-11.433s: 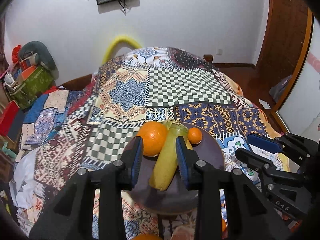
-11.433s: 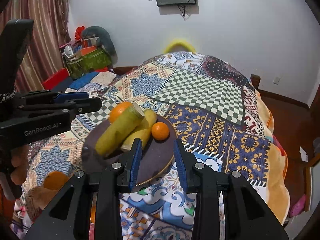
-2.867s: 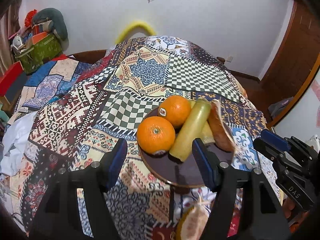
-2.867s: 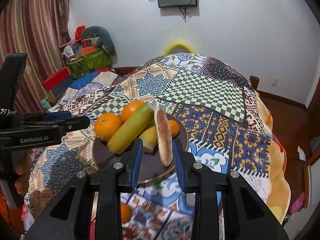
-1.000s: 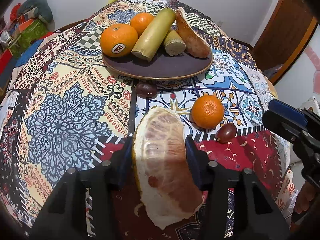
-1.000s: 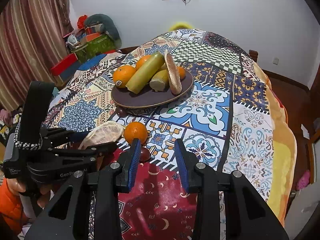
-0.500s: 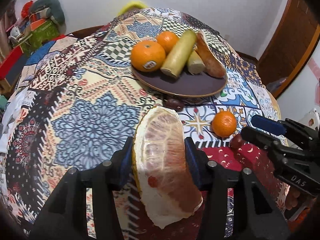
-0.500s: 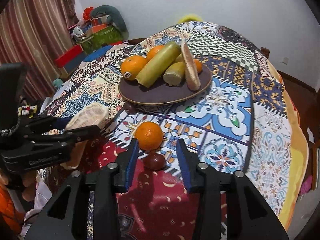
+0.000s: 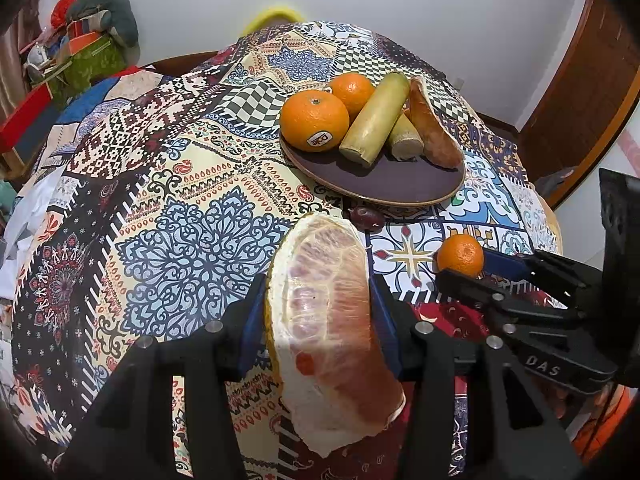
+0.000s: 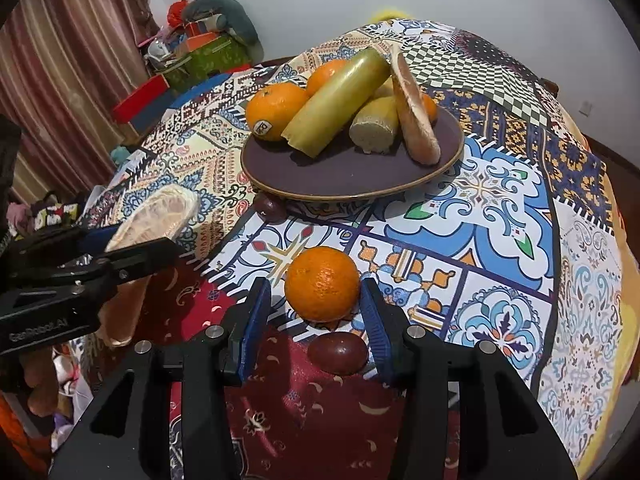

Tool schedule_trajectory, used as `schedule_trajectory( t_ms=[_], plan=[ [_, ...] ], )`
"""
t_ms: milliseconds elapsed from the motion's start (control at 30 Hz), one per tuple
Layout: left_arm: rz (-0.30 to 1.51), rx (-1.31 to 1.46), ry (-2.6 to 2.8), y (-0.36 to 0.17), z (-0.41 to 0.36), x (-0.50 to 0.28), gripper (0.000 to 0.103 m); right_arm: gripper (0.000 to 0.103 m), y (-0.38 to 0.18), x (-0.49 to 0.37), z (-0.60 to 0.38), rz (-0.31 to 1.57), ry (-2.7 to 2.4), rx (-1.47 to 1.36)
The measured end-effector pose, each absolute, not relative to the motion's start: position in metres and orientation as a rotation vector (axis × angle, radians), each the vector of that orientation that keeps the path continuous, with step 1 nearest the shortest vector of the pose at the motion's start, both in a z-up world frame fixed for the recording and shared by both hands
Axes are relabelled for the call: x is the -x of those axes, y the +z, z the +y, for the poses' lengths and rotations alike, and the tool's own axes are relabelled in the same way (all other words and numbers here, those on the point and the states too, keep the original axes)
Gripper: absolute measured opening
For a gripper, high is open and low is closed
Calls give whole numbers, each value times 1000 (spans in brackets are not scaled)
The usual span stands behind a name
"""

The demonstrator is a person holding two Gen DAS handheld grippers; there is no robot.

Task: Organize fruits
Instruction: 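Grasp the tangerine with the right tool while the left tool holds the pomelo segment, then carry the pomelo segment and tangerine to the plate and lower them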

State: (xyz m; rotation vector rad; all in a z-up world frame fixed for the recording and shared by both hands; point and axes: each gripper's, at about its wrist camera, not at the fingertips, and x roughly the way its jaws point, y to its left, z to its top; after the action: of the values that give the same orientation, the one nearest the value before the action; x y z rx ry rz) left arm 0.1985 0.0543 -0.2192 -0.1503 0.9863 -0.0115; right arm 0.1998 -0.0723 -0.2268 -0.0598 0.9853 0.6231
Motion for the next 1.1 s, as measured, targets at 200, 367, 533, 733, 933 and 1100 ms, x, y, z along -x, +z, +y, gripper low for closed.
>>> schedule_trajectory(
  t_ms=[200, 367, 533, 733, 933, 1100],
  plan=[
    [975, 144, -14, -216, 52, -201, 49, 34, -226, -201, -76, 972, 612, 46],
    [955, 141, -18, -209, 51, -202, 49, 34, -220, -203, -78, 957, 599, 42],
    [928, 142, -16, -199, 51, -207, 49, 34, -212, -205, -83, 929, 581, 37],
    [896, 130, -21, -188, 51, -217, 49, 34, -200, -212, -92, 895, 563, 20],
    [865, 133, -30, -177, 50, -230, 49, 34, -190, -221, -94, 860, 553, 16],
    [843, 118, -41, -171, 45, -245, 49, 34, -183, -231, -94, 836, 552, 16]
  ],
)
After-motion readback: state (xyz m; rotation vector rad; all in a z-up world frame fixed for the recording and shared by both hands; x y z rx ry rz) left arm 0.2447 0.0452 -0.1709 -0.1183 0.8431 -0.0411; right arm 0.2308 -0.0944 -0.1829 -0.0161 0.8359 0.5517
